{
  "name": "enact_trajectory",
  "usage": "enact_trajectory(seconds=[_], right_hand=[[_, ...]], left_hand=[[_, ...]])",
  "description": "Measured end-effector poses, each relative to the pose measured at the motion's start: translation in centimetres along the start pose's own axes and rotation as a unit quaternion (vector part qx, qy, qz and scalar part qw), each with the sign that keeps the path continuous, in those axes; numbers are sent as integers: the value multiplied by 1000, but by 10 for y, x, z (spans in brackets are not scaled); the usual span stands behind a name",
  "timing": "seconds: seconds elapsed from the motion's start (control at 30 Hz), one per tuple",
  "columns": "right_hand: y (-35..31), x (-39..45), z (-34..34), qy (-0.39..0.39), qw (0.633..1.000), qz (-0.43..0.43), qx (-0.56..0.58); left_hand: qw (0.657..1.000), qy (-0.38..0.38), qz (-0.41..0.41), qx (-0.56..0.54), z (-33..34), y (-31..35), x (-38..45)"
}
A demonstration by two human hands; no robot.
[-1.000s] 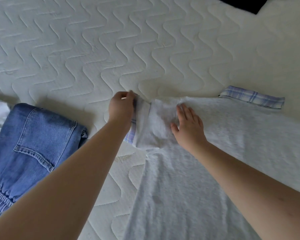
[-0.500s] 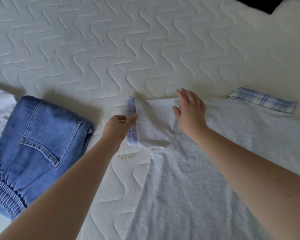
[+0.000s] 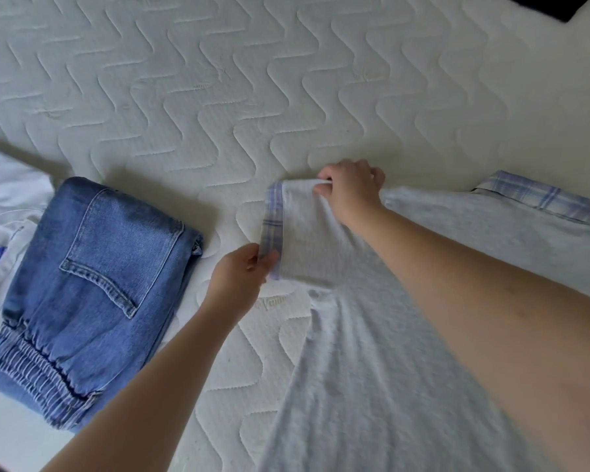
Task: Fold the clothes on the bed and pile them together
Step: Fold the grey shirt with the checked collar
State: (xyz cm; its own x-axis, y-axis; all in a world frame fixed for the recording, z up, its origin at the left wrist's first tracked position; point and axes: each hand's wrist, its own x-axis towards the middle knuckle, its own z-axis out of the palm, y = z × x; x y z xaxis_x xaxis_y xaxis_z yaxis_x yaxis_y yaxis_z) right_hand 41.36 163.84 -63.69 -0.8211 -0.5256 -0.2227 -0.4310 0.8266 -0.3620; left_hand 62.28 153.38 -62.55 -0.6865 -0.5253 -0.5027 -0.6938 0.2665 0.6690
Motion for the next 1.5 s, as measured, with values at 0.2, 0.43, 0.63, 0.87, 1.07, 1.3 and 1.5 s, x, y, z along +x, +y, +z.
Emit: enact_trajectory(seconds=[0.2, 0.43, 0.63, 0.87, 1.07, 1.3, 1.5], right_hand=[[0, -2, 8, 10, 1000, -13, 8], [40, -26, 5, 100, 993, -61, 7], [134, -29, -39, 40, 997, 30, -58], [187, -8, -91, -122, 976, 32, -180], [192, -2, -100, -121, 955, 11, -270], [209, -17, -88, -35, 979, 46, -197], [224, -12, -101, -37, 989, 48, -136]], left_hand=[[992, 93, -54, -71, 29, -7, -26], [978, 191, 83, 36, 36, 6, -28], [957, 75, 232, 158, 63, 73, 25], [898, -94, 244, 353, 119, 162, 94], [910, -126, 208, 335, 126, 186, 119], [949, -98, 193, 228, 120, 170, 120], [957, -101, 185, 200, 127, 164, 116]])
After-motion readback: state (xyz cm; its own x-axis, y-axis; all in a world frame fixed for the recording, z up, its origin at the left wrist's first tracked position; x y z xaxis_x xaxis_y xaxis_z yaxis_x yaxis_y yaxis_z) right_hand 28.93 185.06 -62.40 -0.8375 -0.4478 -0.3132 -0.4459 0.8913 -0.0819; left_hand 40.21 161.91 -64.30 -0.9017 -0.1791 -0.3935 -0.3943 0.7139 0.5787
